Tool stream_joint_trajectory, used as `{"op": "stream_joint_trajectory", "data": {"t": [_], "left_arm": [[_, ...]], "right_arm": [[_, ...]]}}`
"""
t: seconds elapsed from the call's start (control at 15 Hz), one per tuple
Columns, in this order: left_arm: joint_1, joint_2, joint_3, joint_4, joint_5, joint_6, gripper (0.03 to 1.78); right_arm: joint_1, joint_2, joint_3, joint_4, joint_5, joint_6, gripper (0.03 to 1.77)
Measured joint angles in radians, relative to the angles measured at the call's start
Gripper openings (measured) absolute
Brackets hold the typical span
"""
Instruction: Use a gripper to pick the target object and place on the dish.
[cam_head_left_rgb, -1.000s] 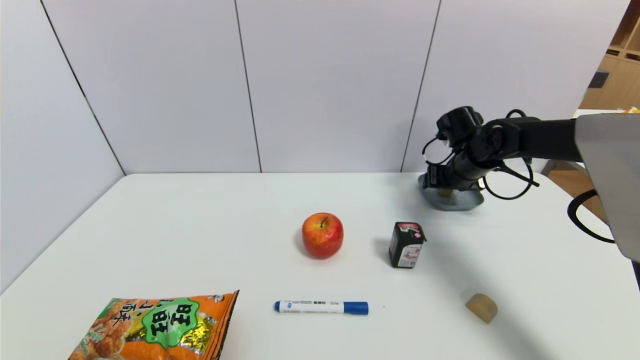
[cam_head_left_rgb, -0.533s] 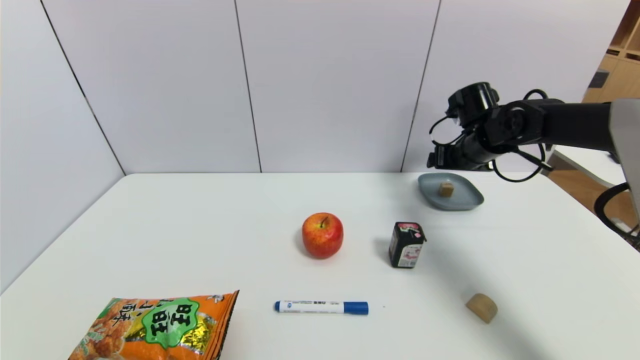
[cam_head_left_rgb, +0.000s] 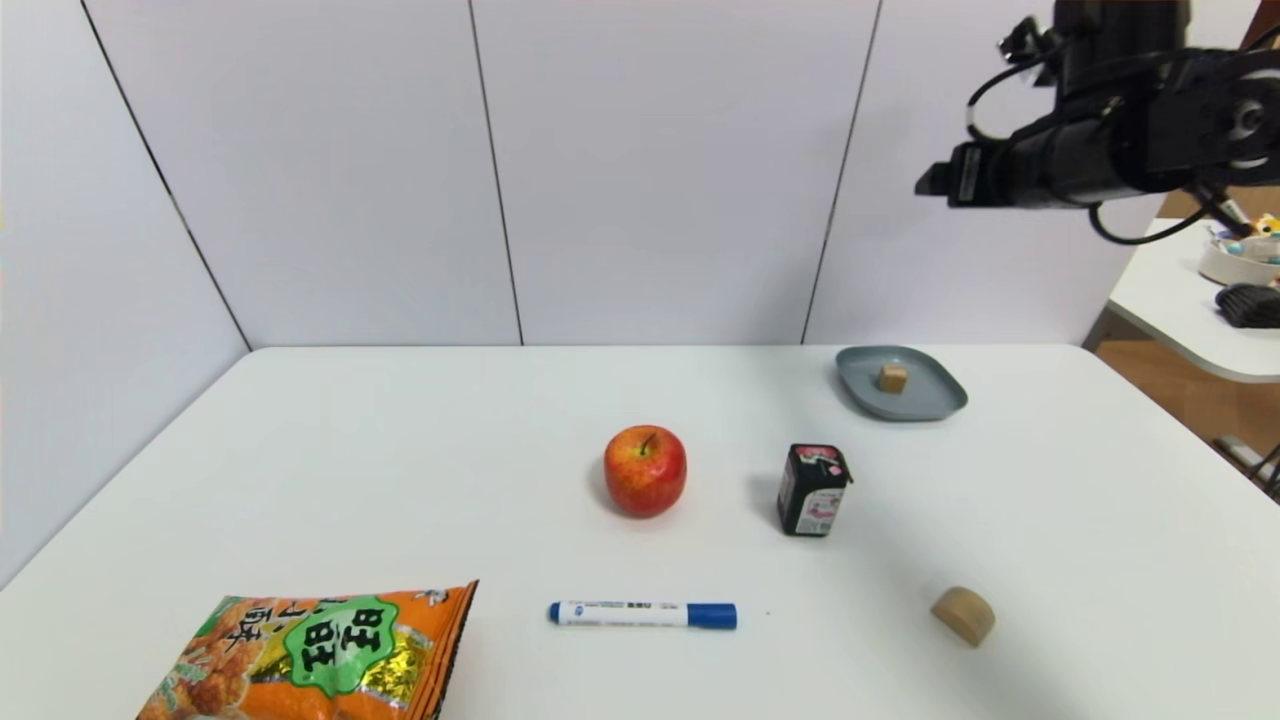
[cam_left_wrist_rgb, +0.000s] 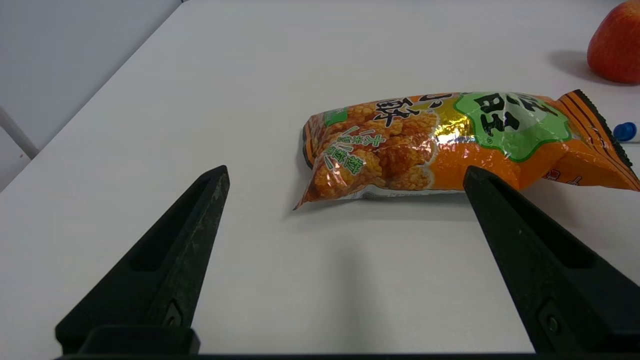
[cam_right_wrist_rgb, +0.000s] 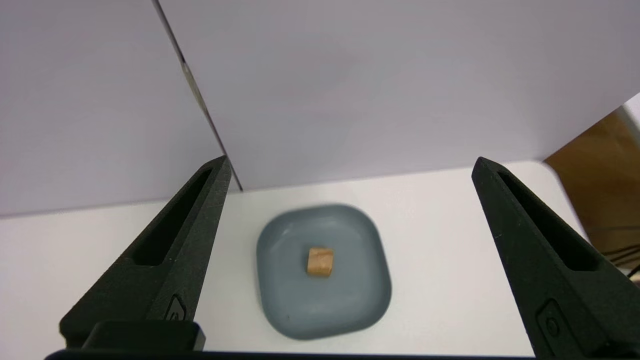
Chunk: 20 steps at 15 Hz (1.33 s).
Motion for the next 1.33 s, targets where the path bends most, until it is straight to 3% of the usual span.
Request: {"op": "stream_joint_trajectory", "data": {"t": [0.27, 0.53, 0.87, 1.33], "left_arm": [[0.000, 0.000, 0.000, 0.000, 0.000, 0.000, 1.69], [0.000, 0.000, 0.000, 0.000, 0.000, 0.000, 1.69], [0.000, 0.000, 0.000, 0.000, 0.000, 0.000, 1.69], [0.000, 0.000, 0.000, 0.000, 0.000, 0.000, 1.69]], "right_arm": [[-0.037, -0.184, 0.051, -0.061, 0.016, -0.085, 1.69], [-0.068, -0.401, 0.223, -0.242, 0.097, -0.186, 1.69], [-0.075, -0.699, 0.522, -0.428, 0.124, -0.203, 1.69], [-0.076, -1.122, 0.867, -0.457, 0.204, -0.194, 1.70]]}}
